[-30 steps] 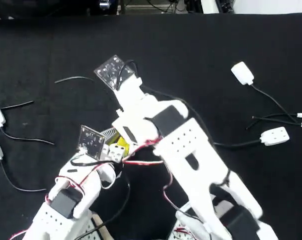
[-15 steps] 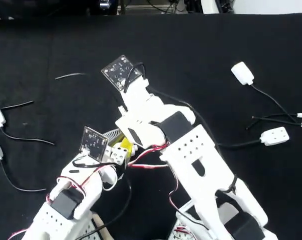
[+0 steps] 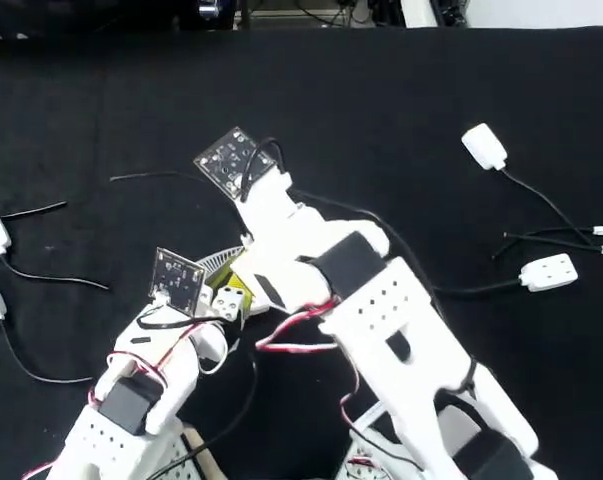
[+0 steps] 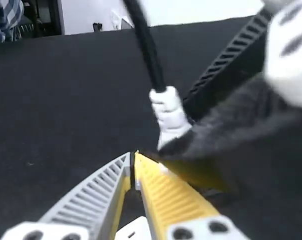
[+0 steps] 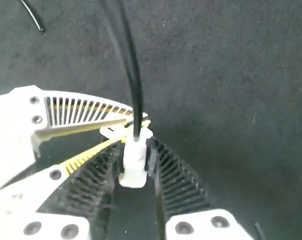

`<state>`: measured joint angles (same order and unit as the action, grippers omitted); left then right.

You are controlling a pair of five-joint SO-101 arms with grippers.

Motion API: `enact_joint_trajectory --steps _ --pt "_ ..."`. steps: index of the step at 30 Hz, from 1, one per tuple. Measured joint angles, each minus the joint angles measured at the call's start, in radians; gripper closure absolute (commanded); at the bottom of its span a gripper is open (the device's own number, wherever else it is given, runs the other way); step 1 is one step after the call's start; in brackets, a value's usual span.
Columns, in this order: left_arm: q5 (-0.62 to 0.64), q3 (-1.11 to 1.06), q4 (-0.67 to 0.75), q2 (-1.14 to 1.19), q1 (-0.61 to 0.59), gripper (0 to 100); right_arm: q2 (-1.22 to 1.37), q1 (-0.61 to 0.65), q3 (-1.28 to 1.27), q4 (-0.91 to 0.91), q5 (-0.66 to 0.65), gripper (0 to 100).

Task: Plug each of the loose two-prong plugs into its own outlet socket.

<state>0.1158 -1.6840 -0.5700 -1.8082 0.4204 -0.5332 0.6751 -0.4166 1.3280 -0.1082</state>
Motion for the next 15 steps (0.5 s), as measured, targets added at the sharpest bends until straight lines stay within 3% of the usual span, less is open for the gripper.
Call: enact_joint_trajectory --steps 11,15 --pt "-0.002 0.000 0.008 -0.002 -0.014 97 -0.173 -0.049 -0.002 0.041 -0.003 98.6" --pt "-0.002 0.000 0.008 -0.002 -0.014 97 -0.175 -0.074 -0.029 -0.040 -0.003 98.6"
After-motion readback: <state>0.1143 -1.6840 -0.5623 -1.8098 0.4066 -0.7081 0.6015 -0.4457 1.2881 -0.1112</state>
